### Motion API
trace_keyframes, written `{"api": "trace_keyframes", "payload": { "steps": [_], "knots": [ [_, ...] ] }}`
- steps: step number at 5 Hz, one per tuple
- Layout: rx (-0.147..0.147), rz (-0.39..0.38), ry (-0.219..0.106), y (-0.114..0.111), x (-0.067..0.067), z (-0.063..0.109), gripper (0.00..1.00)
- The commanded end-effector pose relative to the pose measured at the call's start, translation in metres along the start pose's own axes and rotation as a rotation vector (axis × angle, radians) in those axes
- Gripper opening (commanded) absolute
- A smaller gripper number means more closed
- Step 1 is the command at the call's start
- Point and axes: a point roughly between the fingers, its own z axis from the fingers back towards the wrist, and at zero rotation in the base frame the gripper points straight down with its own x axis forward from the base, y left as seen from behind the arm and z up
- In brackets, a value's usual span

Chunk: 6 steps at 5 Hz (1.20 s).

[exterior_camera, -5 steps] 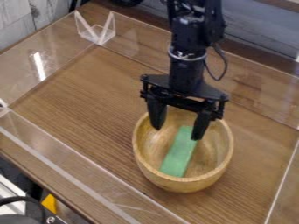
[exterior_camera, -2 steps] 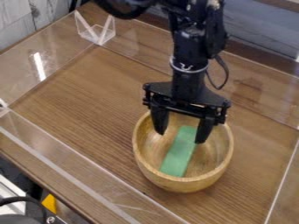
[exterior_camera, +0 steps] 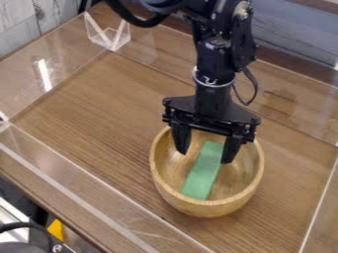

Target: Remove the green block from inside the brown bowl and put it on the table

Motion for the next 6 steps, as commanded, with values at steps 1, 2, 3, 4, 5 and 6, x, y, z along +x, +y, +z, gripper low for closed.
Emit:
{"api": "trace_keyframes", "payload": {
  "steps": [1, 2, 3, 4, 5, 6],
  "knots": [
    [-0.012, 0.012, -0.033, 0.001, 0.008, 0.007, 1.00],
    [-0.017, 0.023, -0.042, 0.004, 0.013, 0.009, 1.00],
    [-0.023, 0.034, -0.053, 0.005, 0.017, 0.011, 1.00],
    [-0.030, 0.042, -0.060, 0.006, 0.019, 0.014, 1.00],
    [-0.037, 0.049, -0.066, 0.006, 0.019, 0.016, 1.00],
    [-0.042, 0.054, -0.072, 0.006, 0.020, 0.018, 1.00]
  ]
}}
